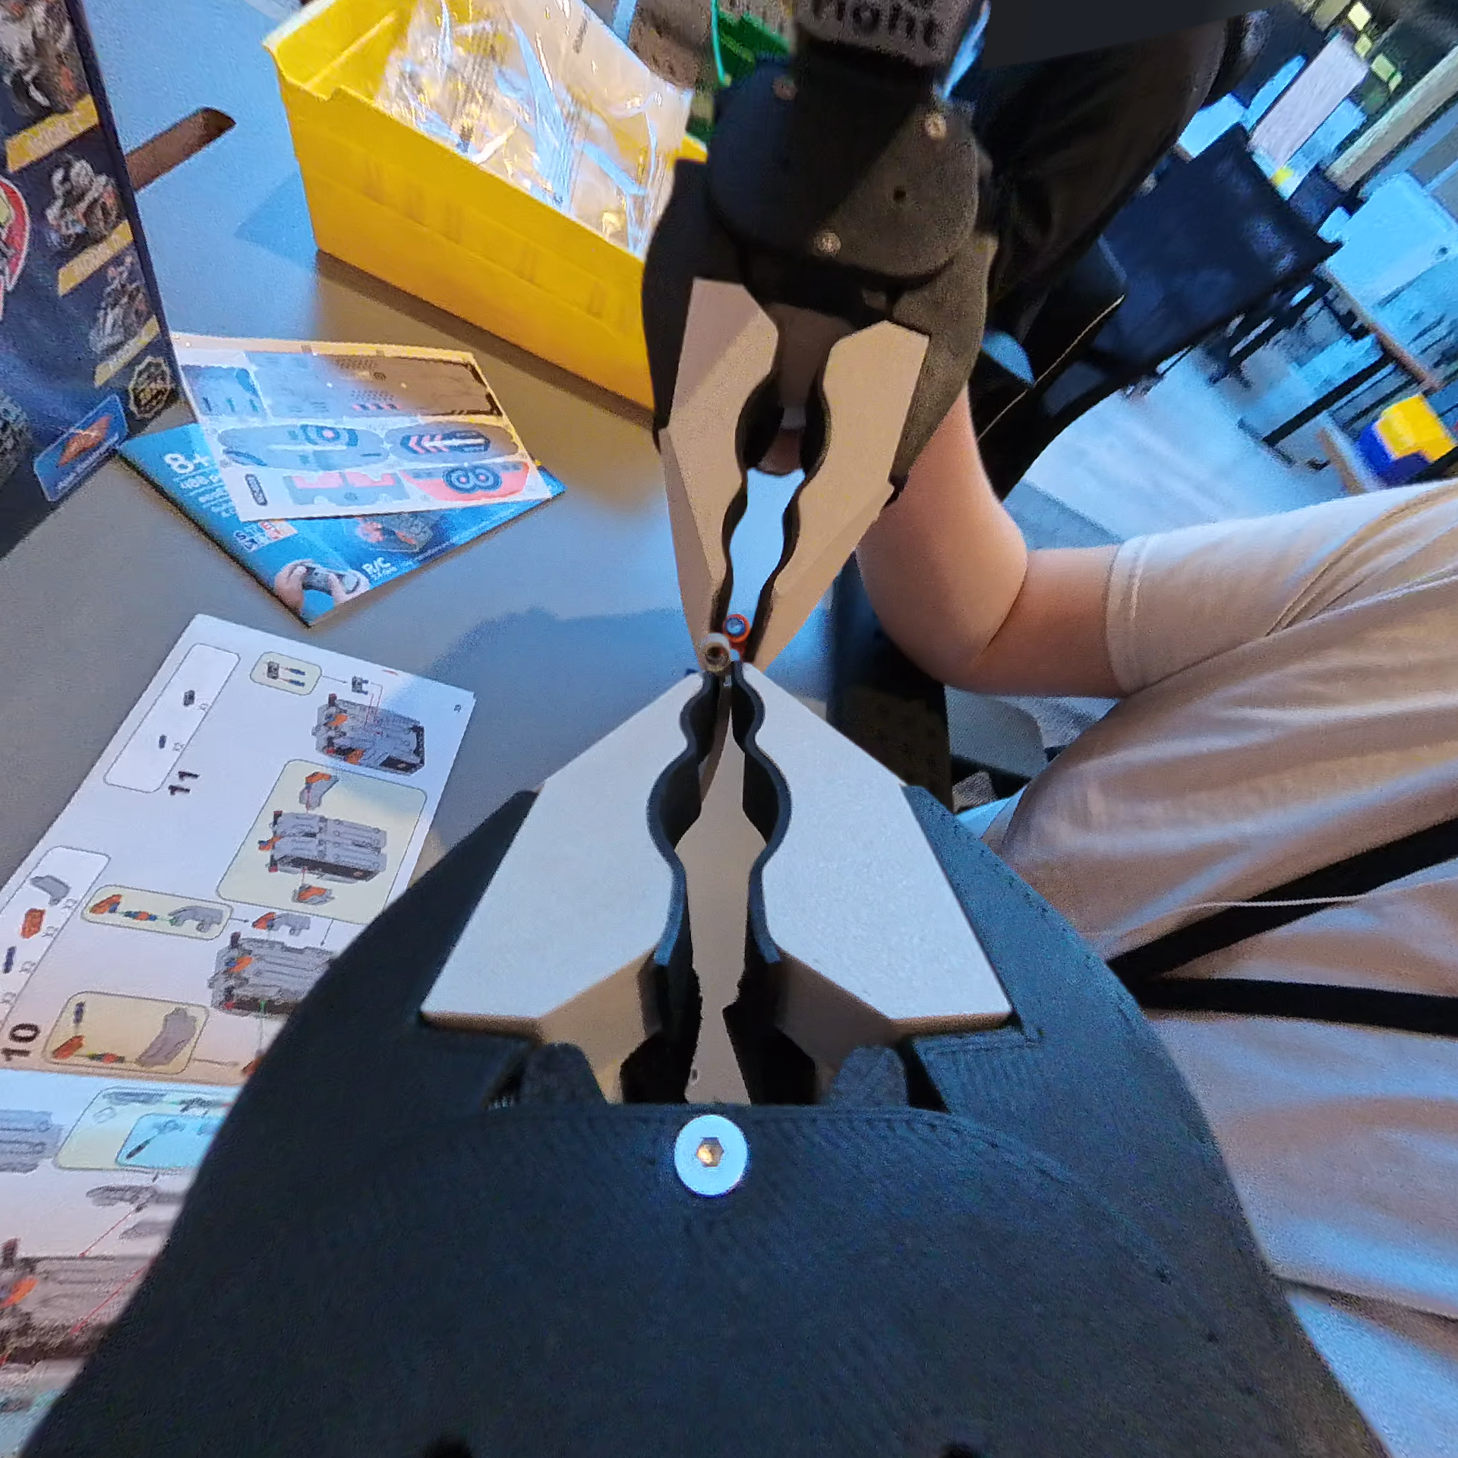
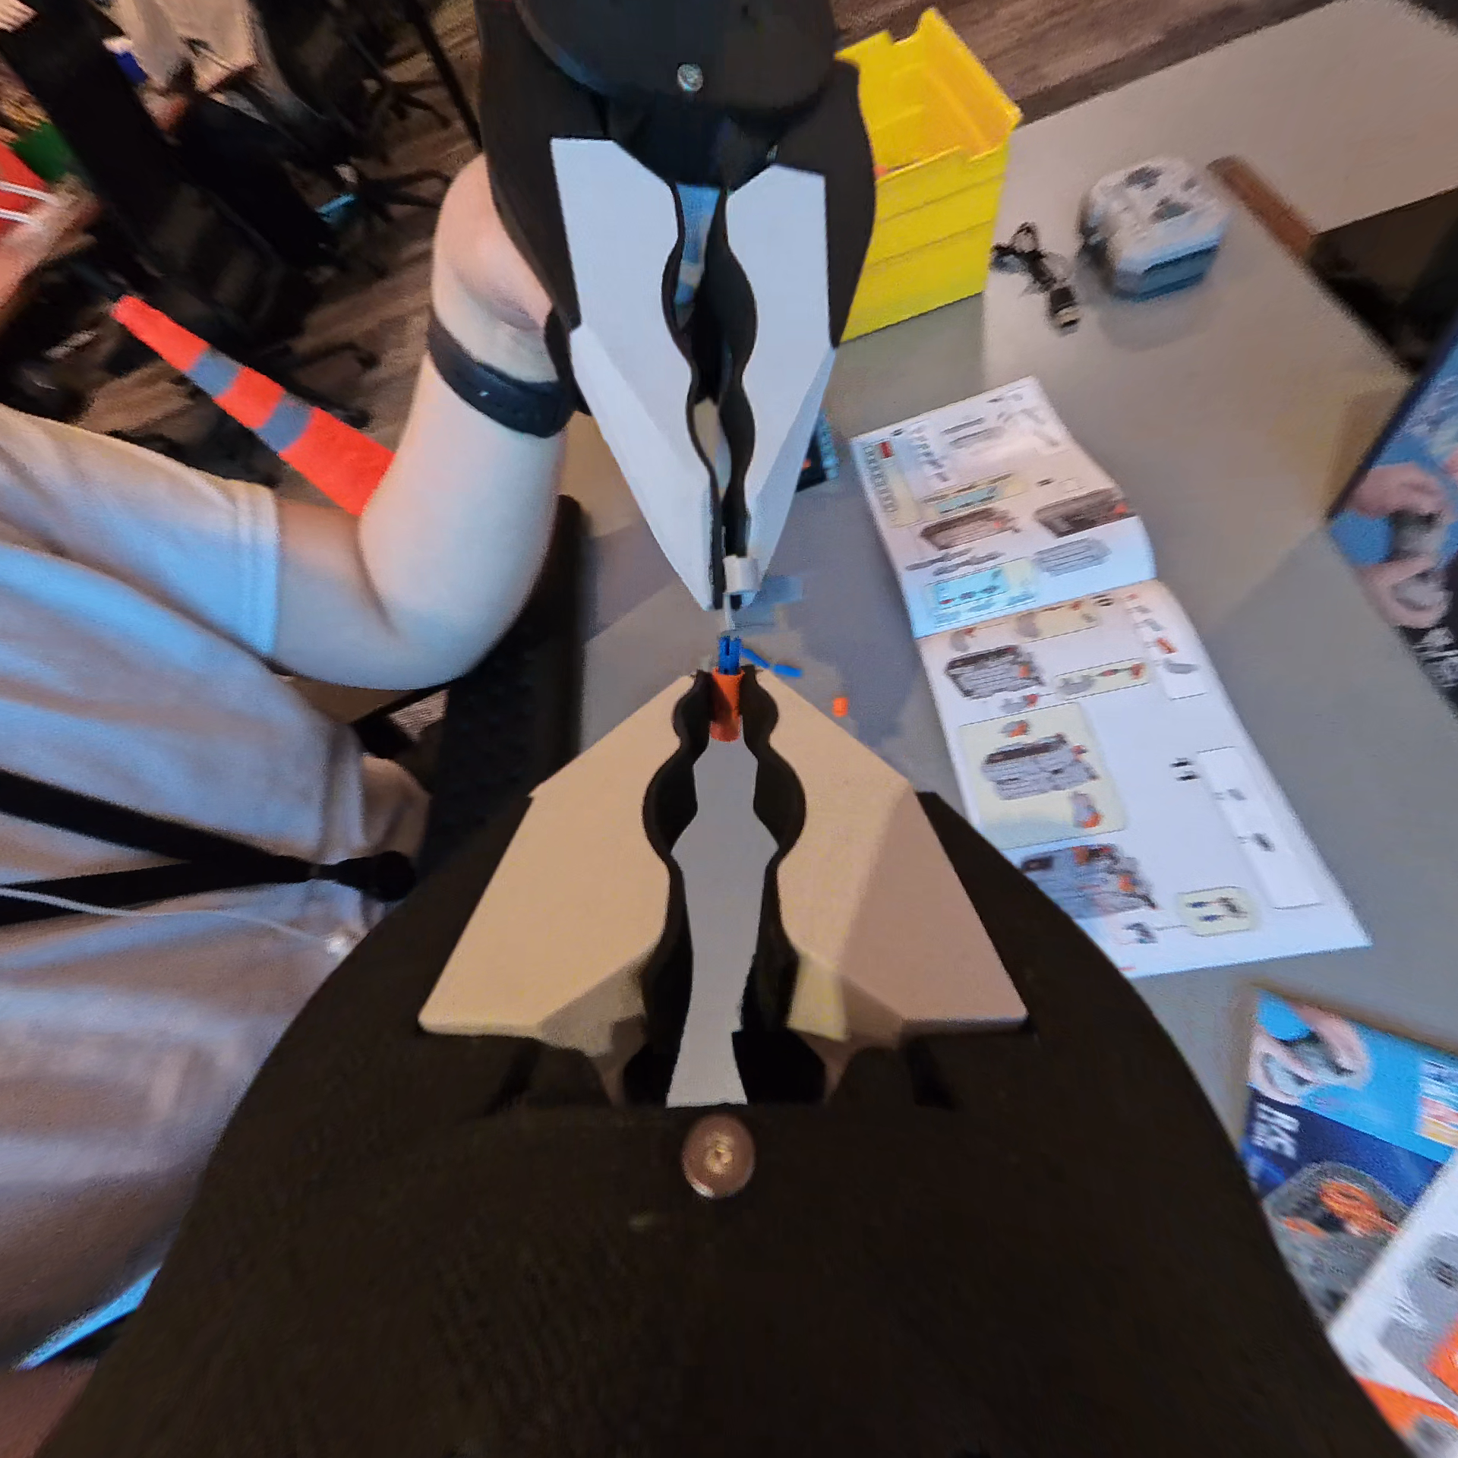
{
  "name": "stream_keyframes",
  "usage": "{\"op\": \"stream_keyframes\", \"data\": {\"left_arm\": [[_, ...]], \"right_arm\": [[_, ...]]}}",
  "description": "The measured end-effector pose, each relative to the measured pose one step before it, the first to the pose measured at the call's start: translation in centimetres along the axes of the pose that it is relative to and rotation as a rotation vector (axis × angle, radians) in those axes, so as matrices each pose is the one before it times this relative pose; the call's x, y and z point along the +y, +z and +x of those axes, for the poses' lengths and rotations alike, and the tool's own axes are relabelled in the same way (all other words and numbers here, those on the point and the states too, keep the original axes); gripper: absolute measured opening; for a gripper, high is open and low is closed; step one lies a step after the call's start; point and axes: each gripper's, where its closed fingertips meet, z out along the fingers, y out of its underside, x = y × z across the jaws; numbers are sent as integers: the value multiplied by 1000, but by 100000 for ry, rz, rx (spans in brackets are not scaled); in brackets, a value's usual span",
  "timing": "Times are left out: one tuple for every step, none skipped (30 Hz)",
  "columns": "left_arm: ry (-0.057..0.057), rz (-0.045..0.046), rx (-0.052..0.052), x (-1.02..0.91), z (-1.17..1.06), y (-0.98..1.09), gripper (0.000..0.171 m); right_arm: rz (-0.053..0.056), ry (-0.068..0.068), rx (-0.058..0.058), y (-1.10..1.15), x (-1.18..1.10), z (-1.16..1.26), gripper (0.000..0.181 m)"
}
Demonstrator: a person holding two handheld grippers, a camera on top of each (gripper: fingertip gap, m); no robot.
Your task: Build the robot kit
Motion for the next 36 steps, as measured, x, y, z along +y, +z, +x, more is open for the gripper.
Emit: {"op": "stream_keyframes", "data": {"left_arm": [[341, -2314, -783, 366, -21, 159, 1], [-314, -2416, 508, 408, 98, 184, 1], [-549, -1354, 1181, 218, 134, 169, 1], [-672, -111, 1153, 28, 87, 128, 1], [-679, 387, 785, -89, 17, 96, 1], [-555, 342, 486, -69, -24, 78, 1], [-368, -536, 416, 65, -24, 107, 1], [78, -1150, 532, 160, 47, 132, 1], [263, -957, 3, 118, -14, 150, 1], [130, -1128, -144, 150, -21, 146, 1], [-100, -1056, -547, 124, -77, 115, 1], [-152, -953, -132, 137, -14, 119, 1], [235, -988, 328, 156, 55, 104, 1], [337, -914, 53, 159, 18, 97, 1], [38, -1184, -253, 207, -49, 98, 1], [-413, -1107, -105, 164, -58, 90, 1], [-592, -507, 194, 91, -42, 65, 1], [-607, -106, 358, 44, -30, 50, 0], [-455, -36, 395, 46, -31, 26, 1], [-638, 15, 328, 23, -35, 4, 1], [-566, -60, 253, 19, -19, -11, 0], [-61, -254, 493, 53, 72, -4, 0], [334, -612, 695, 109, 158, 42, 0], [488, -624, 64, 70, 95, 51, 0], [193, -115, -256, -24, 24, 53, 0], [-123, 141, 1544, -84, 281, 48, 0], [153, 26, -20, -42, 39, 25, 0], [100, -439, -921, 53, -144, 26, 0], [-371, -71, 207, 20, 9, 14, 0], [-99, 198, 839, -32, 104, -18, 1], [16, -113, 190, 22, 31, -29, 0], [-231, -176, -1011, 50, -168, -47, 0], [-726, 203, -520, 10, -129, -77, 0], [-784, 579, 457, -45, 27, -90, 0], [-639, 768, 105, -58, -29, -130, 0], [-445, 709, -508, -65, -113, -158, 0]], "right_arm": [[-137, 1146, -2754, 67, 140, -132, 6], [921, 678, -1733, 30, -37, -15, 6], [225, 1609, -1929, 48, 59, -32, 6], [-765, 2006, -1657, 74, 187, 1, 6], [-597, 1460, -1324, 79, 182, 13, 6], [-701, 1498, -1541, 96, 191, -49, 6], [-766, 1355, -1825, 84, 180, -116, 6], [-481, 955, -2245, 104, 123, -216, 6], [-368, 566, -1655, 83, 85, -150, 6], [-308, -103, -428, 73, 46, -16, 6], [-1240, -217, 279, 69, 195, 65, 6], [-979, 88, 253, 62, 164, 73, 6], [-994, 503, -550, 72, 179, -37, 6], [-841, 401, -673, 71, 157, -58, 6], [-893, 252, -82, 91, 166, 30, 6], [-1031, 352, 121, 88, 170, 67, 6], [-842, -20, 225, 95, 143, 50, 6], [-502, -140, 321, 47, 89, 68, 6], [-310, 181, 141, 13, 58, 32, 6], [-69, 229, 63, 5, 18, 33, 6], [44, 141, 238, -21, 7, 49, 6], [-152, 174, 696, -52, 44, 113, 6], [54, 57, 1772, -107, 19, 274, 6], [486, 184, 305, -104, -41, 93, 6], [1231, -516, -3526, -54, -155, -537, 6], [995, -612, -2968, 5, -136, -486, 6], [-490, 99, 1003, 29, 58, 152, 6], [-129, 306, 1617, 28, -26, 257, 6], [373, -275, -321, 62, -67, -39, 6], [601, 190, -2434, 98, -83, -331, 6], [-291, 1037, -1779, 127, 62, -188, 6], [-554, 605, 114, 89, 103, 120, 6], [-52, -468, 674, 54, 3, 161, 6], [169, -426, -240, 32, -11, 19, 6], [-410, 318, -742, 1, 81, -49, 6], [76, 41, 258, -61, 27, 97, 6]]}}
